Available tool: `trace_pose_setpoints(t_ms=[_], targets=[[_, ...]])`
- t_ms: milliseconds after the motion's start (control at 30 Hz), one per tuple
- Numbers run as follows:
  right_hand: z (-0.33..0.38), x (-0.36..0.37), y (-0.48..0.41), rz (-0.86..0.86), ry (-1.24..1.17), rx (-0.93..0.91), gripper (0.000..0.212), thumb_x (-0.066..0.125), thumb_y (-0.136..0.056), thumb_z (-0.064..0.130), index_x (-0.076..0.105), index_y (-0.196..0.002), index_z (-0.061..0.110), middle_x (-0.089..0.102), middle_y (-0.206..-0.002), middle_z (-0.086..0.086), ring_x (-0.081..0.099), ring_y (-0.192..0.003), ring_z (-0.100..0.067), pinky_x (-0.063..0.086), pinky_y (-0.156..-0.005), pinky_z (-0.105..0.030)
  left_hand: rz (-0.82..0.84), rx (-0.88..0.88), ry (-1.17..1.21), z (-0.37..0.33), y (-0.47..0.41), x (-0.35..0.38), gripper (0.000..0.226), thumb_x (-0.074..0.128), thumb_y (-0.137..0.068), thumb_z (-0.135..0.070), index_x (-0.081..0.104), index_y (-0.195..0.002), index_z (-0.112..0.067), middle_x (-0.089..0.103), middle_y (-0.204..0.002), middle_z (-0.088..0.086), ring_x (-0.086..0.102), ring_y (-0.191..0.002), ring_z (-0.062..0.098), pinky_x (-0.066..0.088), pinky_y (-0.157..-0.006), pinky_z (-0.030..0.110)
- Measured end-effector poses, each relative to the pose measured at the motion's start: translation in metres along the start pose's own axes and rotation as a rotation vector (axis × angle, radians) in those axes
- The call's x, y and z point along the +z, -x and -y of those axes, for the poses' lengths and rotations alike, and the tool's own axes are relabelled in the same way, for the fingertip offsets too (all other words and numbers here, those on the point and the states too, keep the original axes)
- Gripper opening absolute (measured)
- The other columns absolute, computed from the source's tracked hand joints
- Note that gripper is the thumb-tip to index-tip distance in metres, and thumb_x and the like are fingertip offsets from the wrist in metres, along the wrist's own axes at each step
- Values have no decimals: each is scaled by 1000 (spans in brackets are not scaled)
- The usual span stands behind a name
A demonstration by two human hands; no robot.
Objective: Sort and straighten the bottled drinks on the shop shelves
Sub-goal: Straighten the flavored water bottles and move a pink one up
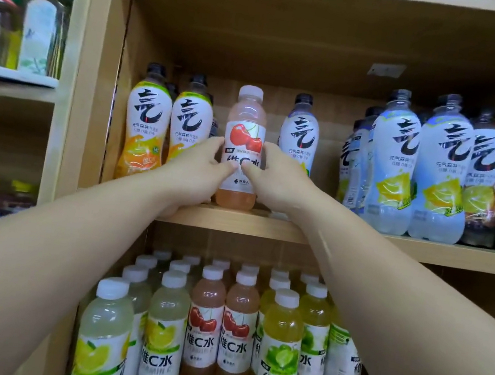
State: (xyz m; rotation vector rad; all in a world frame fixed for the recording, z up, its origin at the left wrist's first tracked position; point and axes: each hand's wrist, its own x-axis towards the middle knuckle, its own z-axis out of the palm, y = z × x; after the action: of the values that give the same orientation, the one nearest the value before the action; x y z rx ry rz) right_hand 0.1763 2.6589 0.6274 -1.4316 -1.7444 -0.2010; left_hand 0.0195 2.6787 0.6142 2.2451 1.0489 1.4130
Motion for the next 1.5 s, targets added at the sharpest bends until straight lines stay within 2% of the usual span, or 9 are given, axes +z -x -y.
trace_pose_setpoints(t_ms=[300,533,667,900,1033,1133,1267,1367,1500], targets=[[-5,-3,11,-107,-234,-176,60,65,-96,49,44,-150,33,71,-114,6,71,-100,-16,61,-89,-47,-82,126,250,13,7,-10,50,61,-100,-35,45,-148,-36,68,-126,-5,68,-112,15,60,-91,47],[12,-20,55,-172,-323,-328,73,64,-92,55,40,-156,30,68,-134,7,64,-124,-13,58,-98,-46,-284,368,242,-4,51,-6,63,61,-100,-36,36,-157,-28,66,-122,-6,66,-112,7,60,-85,27],[10,-26,98,-157,-451,-359,70,68,-96,42,38,-158,27,75,-121,1,74,-107,-13,62,-88,-43,-290,485,324,-11,90,1,67,66,-97,-32,38,-156,-20,68,-119,1,69,-109,12,59,-83,27],[-37,46,185,-62,-590,-169,70,73,-95,21,41,-156,35,77,-108,14,74,-97,-8,61,-85,-32,-177,252,468,52,166,55,70,75,-82,-34,48,-147,-36,74,-119,-9,73,-104,14,59,-85,31],[-74,110,222,9,-531,-50,77,74,-94,22,35,-159,36,70,-126,24,69,-109,-2,59,-94,-36,-119,45,475,99,202,95,67,74,-84,-22,45,-142,-42,69,-121,-28,71,-107,4,57,-86,22],[-96,147,237,53,-490,30,82,73,-91,40,29,-160,41,68,-132,20,68,-112,-1,57,-97,-39,-79,-76,504,129,220,118,69,70,-90,-4,42,-143,-39,66,-122,-35,66,-115,-1,54,-88,15],[-112,175,242,104,-434,71,82,61,-84,64,25,-157,53,69,-127,22,69,-111,-4,57,-96,-38,-57,-162,478,160,226,133,71,71,-89,-7,42,-141,-45,65,-130,-28,61,-123,0,51,-95,14],[-116,188,239,81,-420,88,80,68,-88,54,25,-156,53,63,-130,28,64,-117,4,55,-101,-33,-64,-196,445,173,219,138,74,71,-91,-4,39,-139,-49,62,-139,-15,59,-127,1,47,-108,24],[-117,197,236,96,-387,124,92,78,-88,38,20,-159,47,63,-140,20,60,-124,3,53,-104,-31,-65,-179,312,182,215,140,75,72,-91,-6,41,-135,-58,65,-124,-33,61,-120,-5,50,-103,25]])
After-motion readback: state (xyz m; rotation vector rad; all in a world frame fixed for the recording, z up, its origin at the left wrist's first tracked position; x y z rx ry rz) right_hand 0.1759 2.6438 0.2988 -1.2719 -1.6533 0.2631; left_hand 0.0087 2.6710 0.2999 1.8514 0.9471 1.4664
